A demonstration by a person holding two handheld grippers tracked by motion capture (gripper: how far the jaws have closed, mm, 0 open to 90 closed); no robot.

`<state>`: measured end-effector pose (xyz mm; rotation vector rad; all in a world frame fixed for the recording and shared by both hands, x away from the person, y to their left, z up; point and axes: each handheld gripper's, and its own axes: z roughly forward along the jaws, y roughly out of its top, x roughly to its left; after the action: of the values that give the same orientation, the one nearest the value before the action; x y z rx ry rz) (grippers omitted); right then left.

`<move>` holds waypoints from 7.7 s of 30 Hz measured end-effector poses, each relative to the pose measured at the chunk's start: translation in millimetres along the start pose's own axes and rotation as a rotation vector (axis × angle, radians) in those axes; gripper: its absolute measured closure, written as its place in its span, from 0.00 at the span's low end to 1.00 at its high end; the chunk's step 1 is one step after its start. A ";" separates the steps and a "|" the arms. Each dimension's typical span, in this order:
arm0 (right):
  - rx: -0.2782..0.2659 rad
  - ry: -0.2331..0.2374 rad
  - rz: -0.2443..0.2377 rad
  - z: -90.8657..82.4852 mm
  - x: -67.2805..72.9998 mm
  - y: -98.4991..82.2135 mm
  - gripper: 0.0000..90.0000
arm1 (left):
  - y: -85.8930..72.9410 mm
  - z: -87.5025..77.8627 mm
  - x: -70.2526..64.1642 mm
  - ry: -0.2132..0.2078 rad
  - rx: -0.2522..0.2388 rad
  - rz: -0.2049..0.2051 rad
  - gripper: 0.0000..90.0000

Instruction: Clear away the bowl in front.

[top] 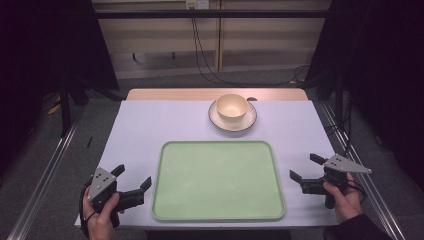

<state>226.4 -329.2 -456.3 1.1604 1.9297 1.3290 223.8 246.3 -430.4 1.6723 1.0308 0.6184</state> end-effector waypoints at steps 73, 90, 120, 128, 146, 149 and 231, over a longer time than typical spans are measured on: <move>-0.008 0.013 -0.011 -0.2 -0.3 0.3 0.02 | 88.9 128.0 -54.6 -0.308 0.044 0.115 0.04; -0.005 0.016 -0.016 0.6 0.4 -0.1 0.02 | 99.9 170.3 -54.5 -0.314 0.095 0.172 0.04; -0.013 0.021 -0.029 -0.7 -0.1 0.1 0.02 | 127.9 245.5 -49.3 -0.291 0.149 0.191 0.07; -0.018 0.027 -0.031 -1.1 -0.4 0.2 0.02 | 125.8 277.2 -43.1 -0.262 0.246 0.218 0.10; -0.016 0.032 -0.040 -0.4 -0.3 0.0 0.02 | 128.7 339.1 -41.6 -0.180 0.367 0.113 0.19; -0.019 0.034 -0.042 -0.6 -0.6 0.0 0.02 | 128.1 347.6 -39.6 -0.139 0.402 0.108 0.22; -0.009 0.034 -0.060 0.4 -0.3 -1.4 0.02 | 114.6 370.7 -47.9 -0.130 0.576 -0.232 0.93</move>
<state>226.3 -329.5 -457.7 1.0735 1.9656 1.3321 534.6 9.5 -443.8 2.0074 1.3662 0.0508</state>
